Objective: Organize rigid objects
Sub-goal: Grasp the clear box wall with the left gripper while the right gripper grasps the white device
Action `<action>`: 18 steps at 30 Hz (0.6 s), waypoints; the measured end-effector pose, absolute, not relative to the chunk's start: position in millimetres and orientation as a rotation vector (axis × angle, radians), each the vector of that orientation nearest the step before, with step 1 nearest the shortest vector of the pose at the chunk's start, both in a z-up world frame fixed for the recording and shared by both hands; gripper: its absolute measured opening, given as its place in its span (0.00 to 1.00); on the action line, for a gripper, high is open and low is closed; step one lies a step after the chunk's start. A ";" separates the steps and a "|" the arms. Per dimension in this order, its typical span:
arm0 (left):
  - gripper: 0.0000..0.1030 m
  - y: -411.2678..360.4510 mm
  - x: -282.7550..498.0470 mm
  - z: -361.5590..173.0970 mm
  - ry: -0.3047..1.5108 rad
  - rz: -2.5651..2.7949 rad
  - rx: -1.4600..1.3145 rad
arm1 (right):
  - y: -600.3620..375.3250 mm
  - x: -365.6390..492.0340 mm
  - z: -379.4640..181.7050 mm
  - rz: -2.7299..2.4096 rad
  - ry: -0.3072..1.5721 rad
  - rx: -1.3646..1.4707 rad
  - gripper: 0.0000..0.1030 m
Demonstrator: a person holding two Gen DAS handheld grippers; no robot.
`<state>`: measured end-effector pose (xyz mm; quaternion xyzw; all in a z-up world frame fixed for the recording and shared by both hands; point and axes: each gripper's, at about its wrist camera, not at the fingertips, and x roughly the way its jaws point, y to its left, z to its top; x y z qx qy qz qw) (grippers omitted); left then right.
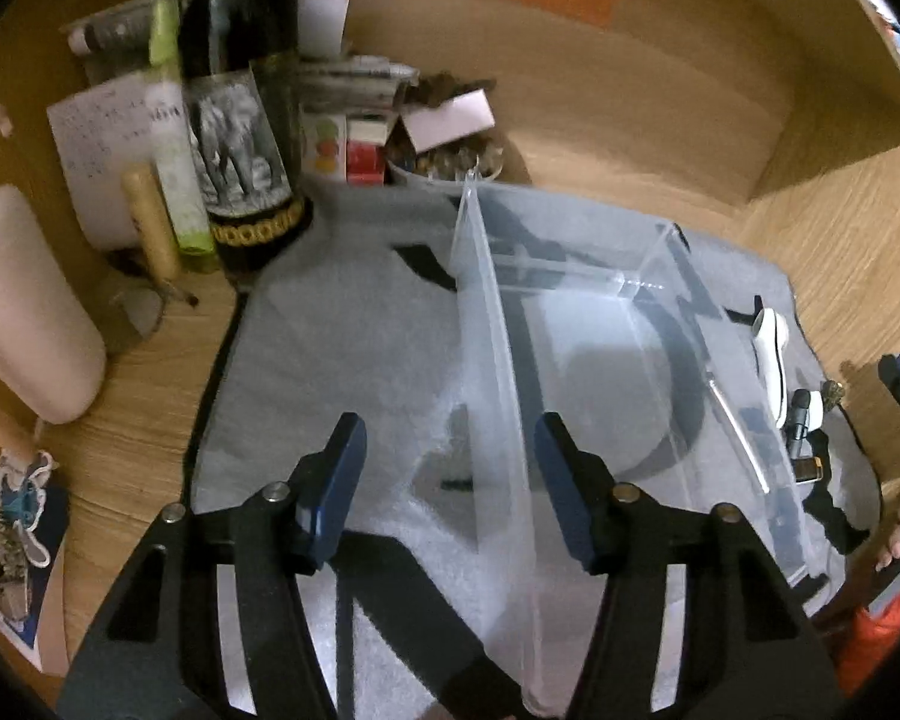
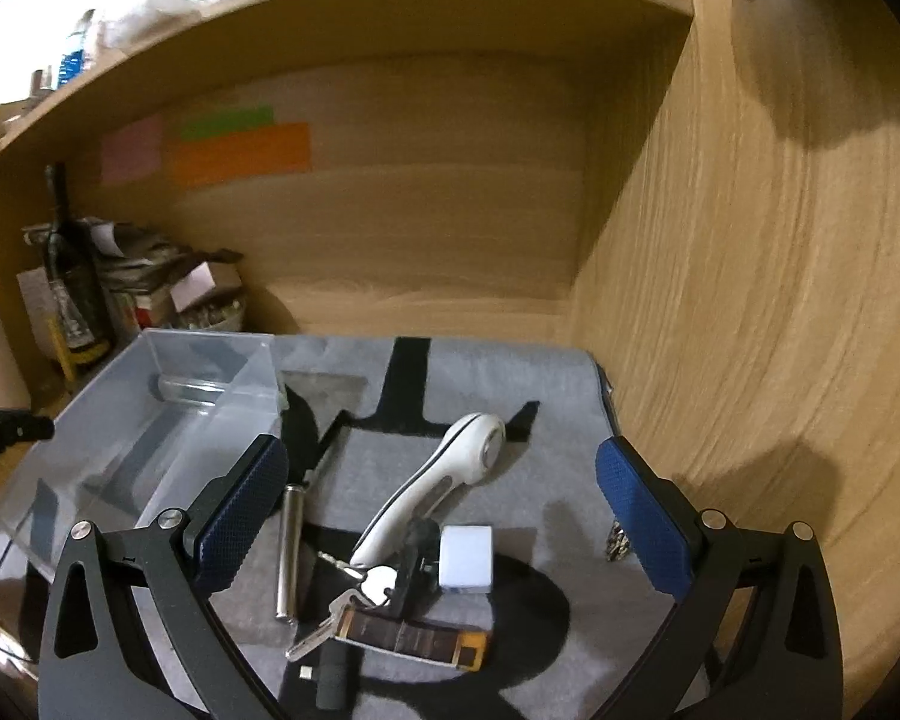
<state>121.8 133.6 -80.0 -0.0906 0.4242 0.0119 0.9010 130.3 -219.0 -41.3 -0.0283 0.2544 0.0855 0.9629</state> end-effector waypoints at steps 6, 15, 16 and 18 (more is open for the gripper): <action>0.45 133.7 133.5 -85.1 0.913 -0.043 -0.197 | -228.2 164.5 -49.4 0.151 0.598 -0.021 0.97; 0.26 127.2 145.2 -94.1 0.968 -0.105 -0.207 | -237.5 220.4 -78.1 0.136 0.786 -0.008 0.83; 0.25 126.2 145.1 -94.1 0.965 -0.106 -0.203 | -237.5 226.2 -82.7 0.136 0.811 -0.004 0.81; 0.18 123.6 145.0 -94.2 0.961 -0.112 -0.197 | -236.5 234.9 -91.3 0.138 0.856 -0.004 0.80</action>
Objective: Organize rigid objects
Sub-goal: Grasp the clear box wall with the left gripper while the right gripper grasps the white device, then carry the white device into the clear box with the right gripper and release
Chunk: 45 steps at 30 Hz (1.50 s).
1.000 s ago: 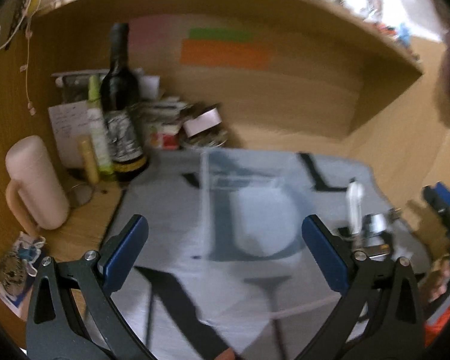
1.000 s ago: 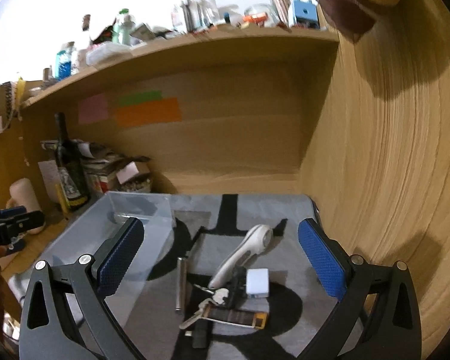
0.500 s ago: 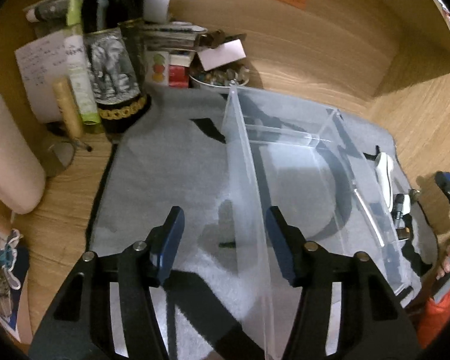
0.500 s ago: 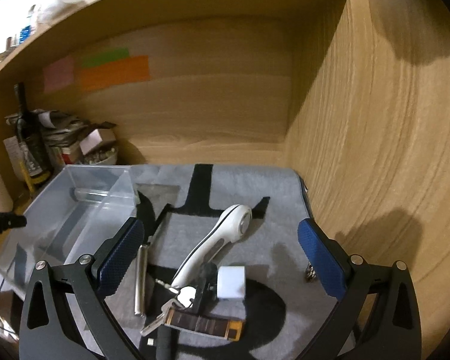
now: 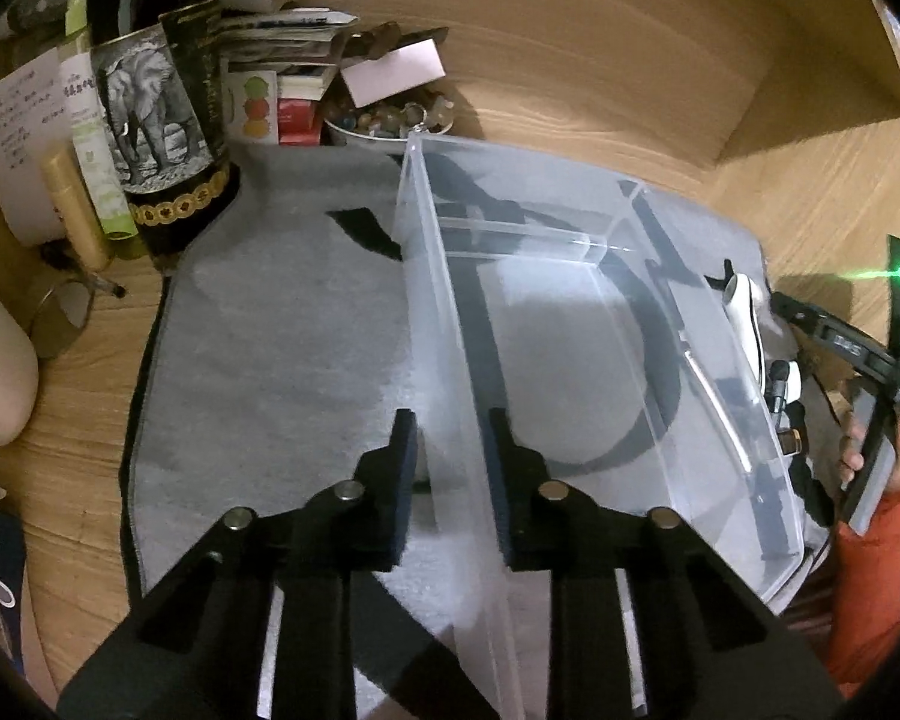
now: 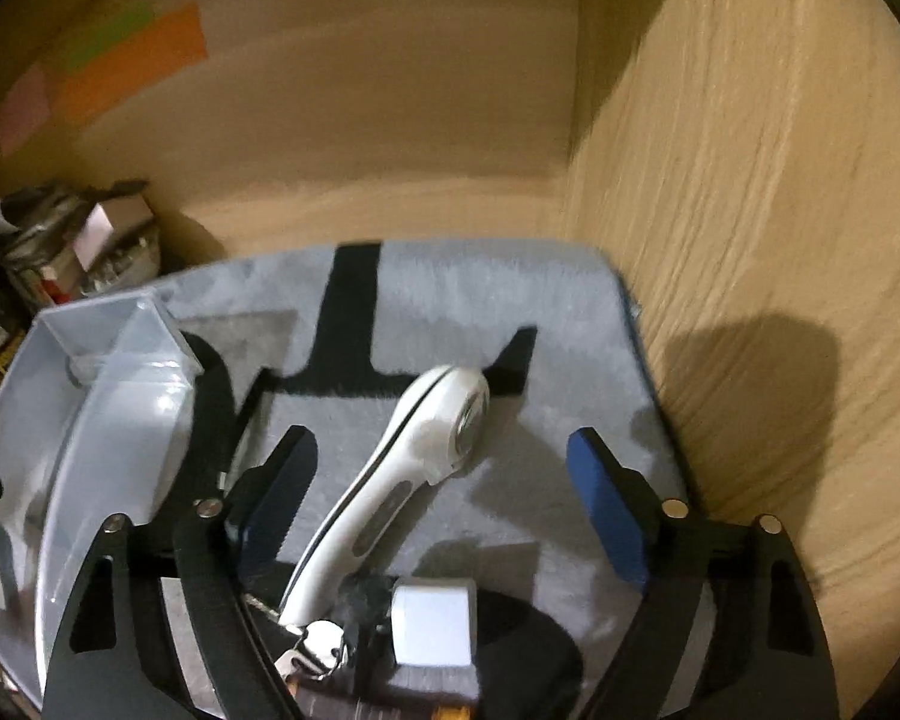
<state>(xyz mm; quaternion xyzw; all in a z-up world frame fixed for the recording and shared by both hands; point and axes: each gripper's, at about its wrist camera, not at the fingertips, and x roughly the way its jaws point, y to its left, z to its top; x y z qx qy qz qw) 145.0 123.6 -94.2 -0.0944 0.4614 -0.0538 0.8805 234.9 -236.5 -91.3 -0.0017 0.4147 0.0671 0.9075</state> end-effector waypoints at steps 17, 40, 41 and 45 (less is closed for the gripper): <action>0.12 118.6 140.0 -93.8 0.921 -0.118 -0.170 | -218.0 276.6 -131.7 0.173 1.063 -0.033 0.55; 0.12 118.0 140.5 -93.8 0.930 -0.107 -0.171 | -198.6 208.9 -57.5 0.278 0.773 -0.021 0.31; 0.12 118.0 140.5 -93.7 0.931 -0.107 -0.170 | -194.6 207.9 -55.1 0.290 0.762 -0.021 0.31; 0.12 116.7 140.2 -93.6 0.929 -0.105 -0.163 | -174.2 199.6 -43.9 0.338 0.713 -0.033 0.31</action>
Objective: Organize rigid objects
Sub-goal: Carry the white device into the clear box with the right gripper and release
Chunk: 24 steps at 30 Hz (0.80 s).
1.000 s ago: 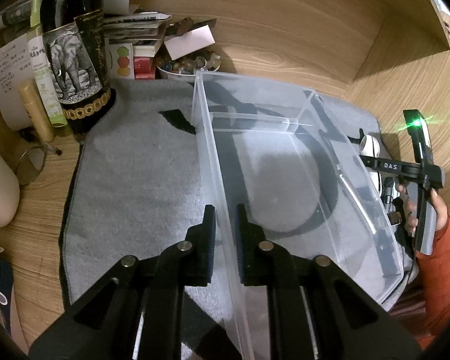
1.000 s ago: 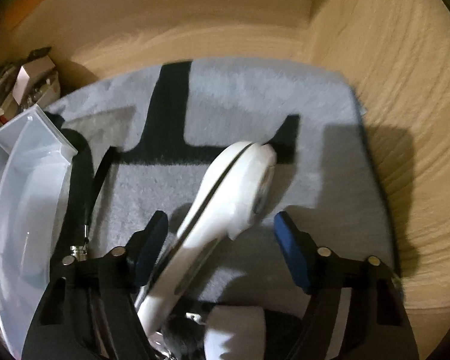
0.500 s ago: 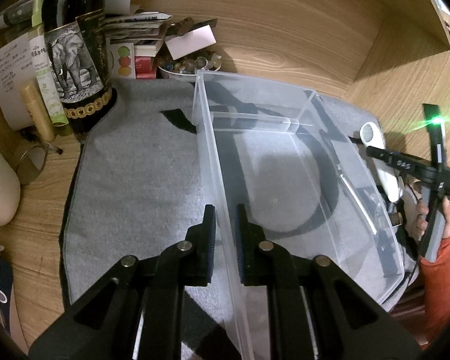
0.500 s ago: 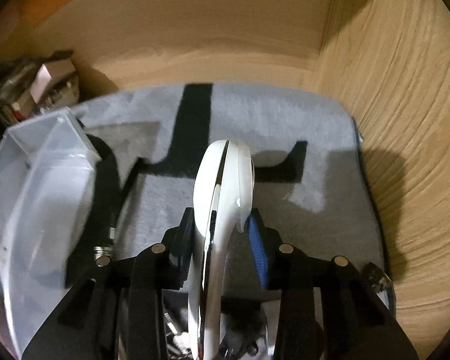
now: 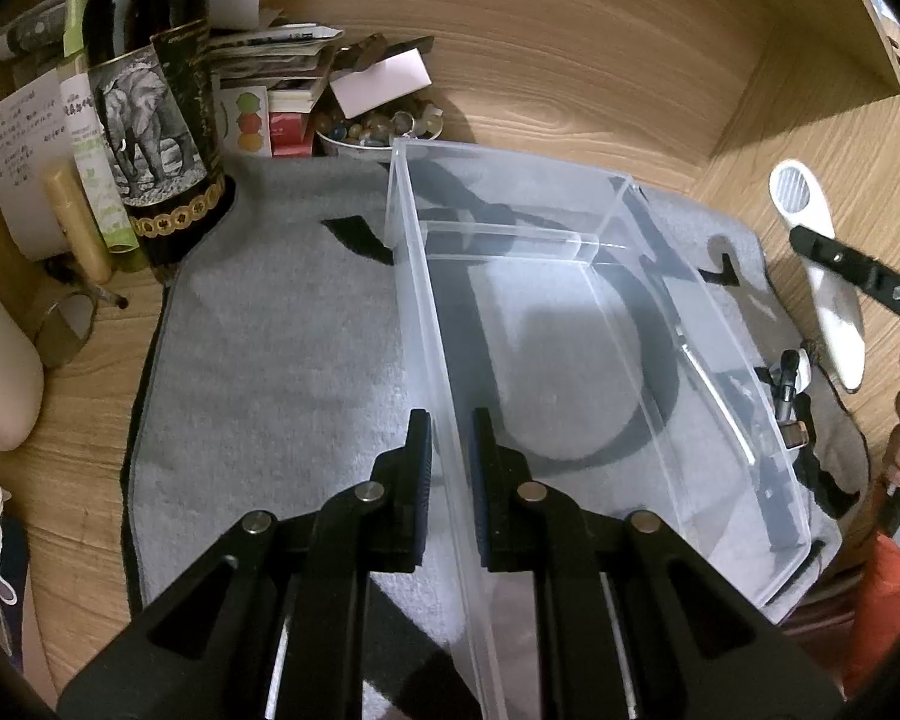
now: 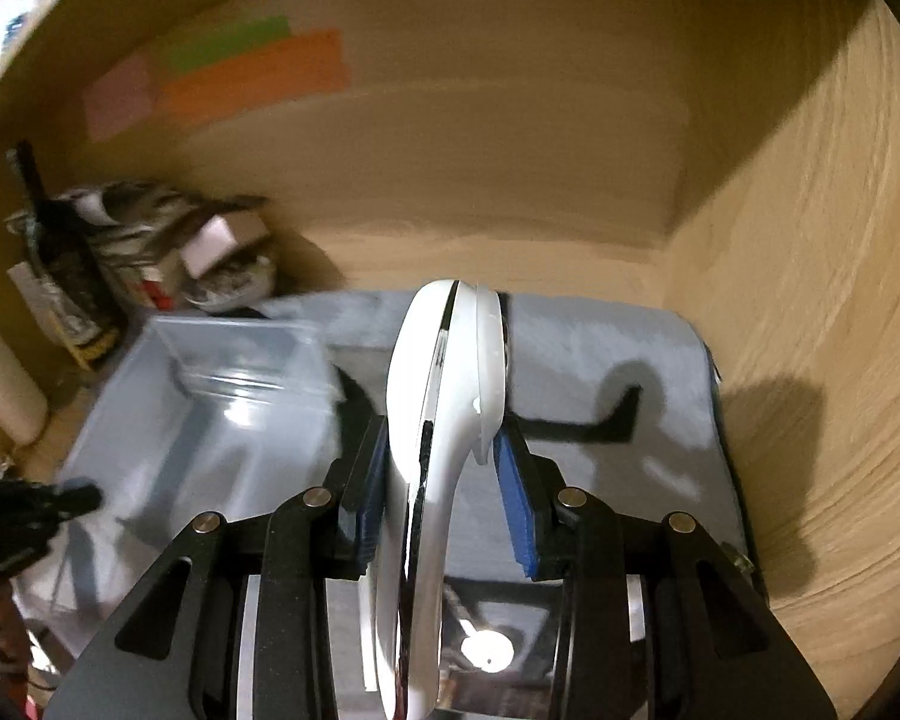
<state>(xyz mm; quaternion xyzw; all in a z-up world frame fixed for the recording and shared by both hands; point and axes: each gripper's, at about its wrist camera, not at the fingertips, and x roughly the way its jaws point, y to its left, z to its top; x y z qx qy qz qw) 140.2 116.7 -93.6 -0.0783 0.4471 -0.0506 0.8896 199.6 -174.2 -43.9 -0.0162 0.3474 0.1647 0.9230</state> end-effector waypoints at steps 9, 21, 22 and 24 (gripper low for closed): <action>0.12 115.3 140.2 -93.3 0.926 -0.103 -0.161 | -122.9 184.9 -29.7 0.463 0.658 -0.081 0.31; 0.12 115.2 139.6 -93.7 0.920 -0.103 -0.167 | -57.9 180.2 -53.6 0.589 0.721 -0.158 0.31; 0.12 115.2 139.8 -93.6 0.920 -0.103 -0.167 | -54.3 180.1 -56.1 0.596 0.729 -0.164 0.31; 0.12 115.2 140.1 -93.7 0.919 -0.103 -0.164 | -47.0 179.8 -60.4 0.602 0.743 -0.188 0.31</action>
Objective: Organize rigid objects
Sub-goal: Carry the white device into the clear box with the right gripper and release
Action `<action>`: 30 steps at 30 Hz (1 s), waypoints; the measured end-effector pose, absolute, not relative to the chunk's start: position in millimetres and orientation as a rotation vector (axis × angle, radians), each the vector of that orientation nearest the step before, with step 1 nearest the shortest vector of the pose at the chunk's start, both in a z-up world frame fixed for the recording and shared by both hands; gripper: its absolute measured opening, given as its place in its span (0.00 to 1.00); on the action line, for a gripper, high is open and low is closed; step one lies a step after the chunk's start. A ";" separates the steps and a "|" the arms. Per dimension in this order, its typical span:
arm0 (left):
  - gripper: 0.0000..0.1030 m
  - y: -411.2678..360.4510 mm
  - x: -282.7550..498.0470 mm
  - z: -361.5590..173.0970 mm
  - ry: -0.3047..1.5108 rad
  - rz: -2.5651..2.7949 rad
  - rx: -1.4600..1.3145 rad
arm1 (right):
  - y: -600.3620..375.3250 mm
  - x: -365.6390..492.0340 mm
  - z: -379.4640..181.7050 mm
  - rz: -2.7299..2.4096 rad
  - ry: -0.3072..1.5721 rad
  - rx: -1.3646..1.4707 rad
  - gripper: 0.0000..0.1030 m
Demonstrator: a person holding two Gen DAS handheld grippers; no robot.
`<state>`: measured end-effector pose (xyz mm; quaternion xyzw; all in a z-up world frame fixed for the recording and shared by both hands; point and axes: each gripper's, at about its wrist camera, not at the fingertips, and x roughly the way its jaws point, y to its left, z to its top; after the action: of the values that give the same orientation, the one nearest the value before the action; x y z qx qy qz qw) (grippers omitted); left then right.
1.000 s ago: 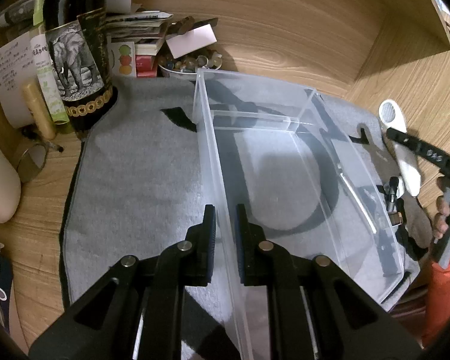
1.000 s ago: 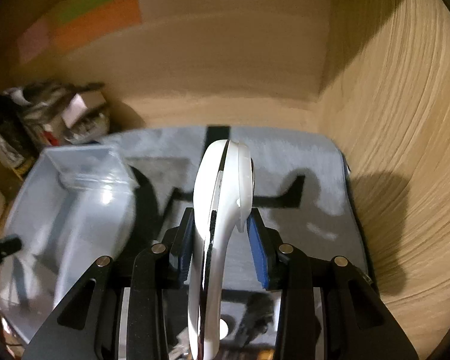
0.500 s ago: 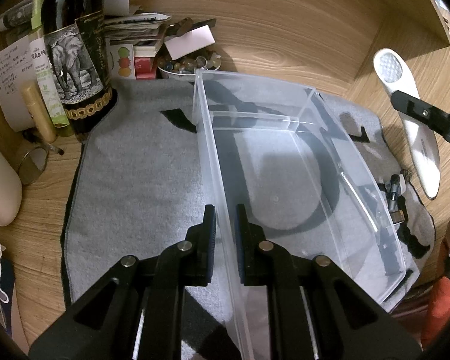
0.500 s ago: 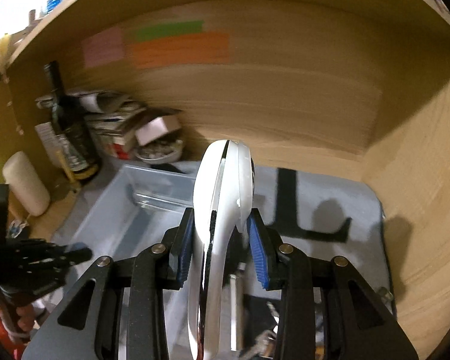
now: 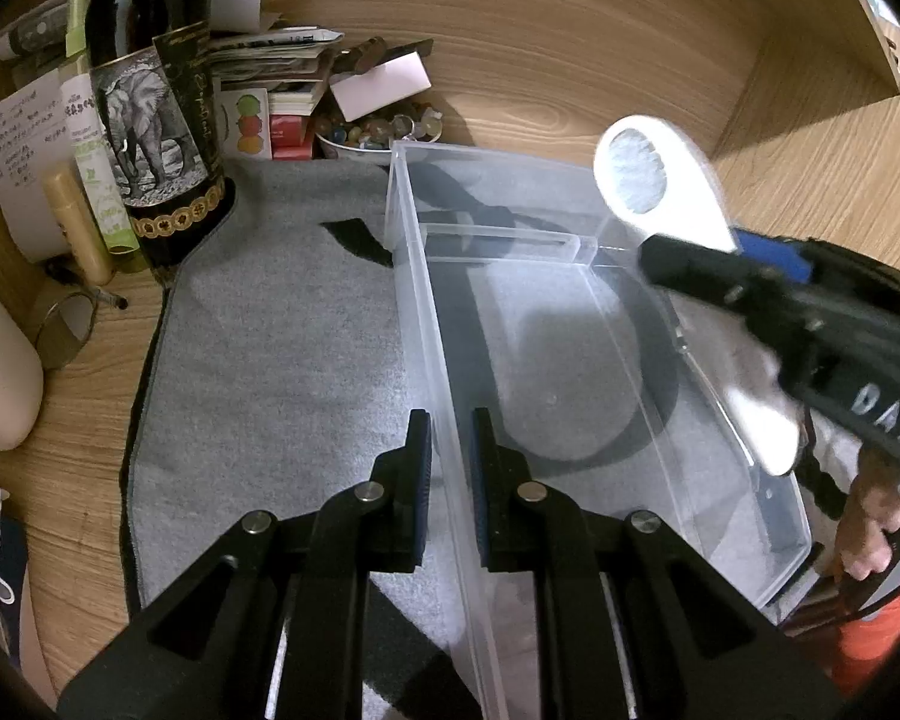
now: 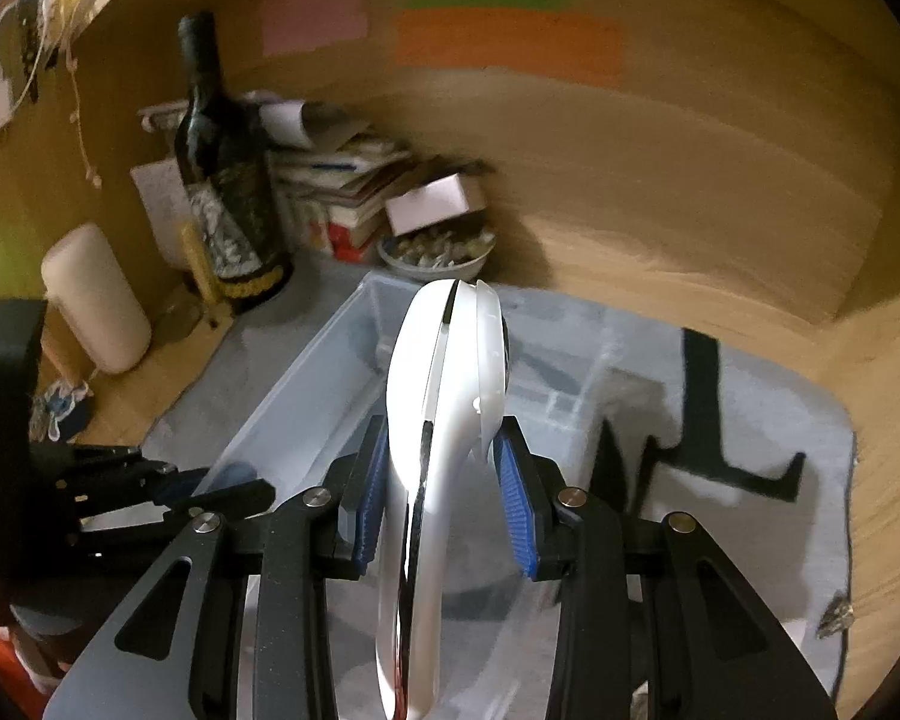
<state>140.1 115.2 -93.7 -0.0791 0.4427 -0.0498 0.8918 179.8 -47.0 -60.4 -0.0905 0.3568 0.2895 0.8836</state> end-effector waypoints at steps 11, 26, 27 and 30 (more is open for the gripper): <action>0.12 114.8 140.1 -93.8 0.916 -0.103 -0.157 | -23.7 188.8 -93.9 0.629 0.878 -0.350 0.31; 0.12 113.0 139.9 -93.4 0.916 -0.099 -0.150 | -16.0 184.5 -99.1 0.645 0.904 -0.414 0.32; 0.12 112.9 139.7 -93.1 0.916 -0.099 -0.149 | -16.8 183.7 -97.1 0.648 0.897 -0.409 0.32; 0.12 113.3 138.8 -92.9 0.915 -0.098 -0.147 | -20.5 181.8 -91.4 0.640 0.874 -0.399 0.32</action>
<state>138.8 113.3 -92.9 -0.0709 0.4412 -0.0475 0.8933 181.8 -20.5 -91.4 -0.1886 0.4132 0.3025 0.8380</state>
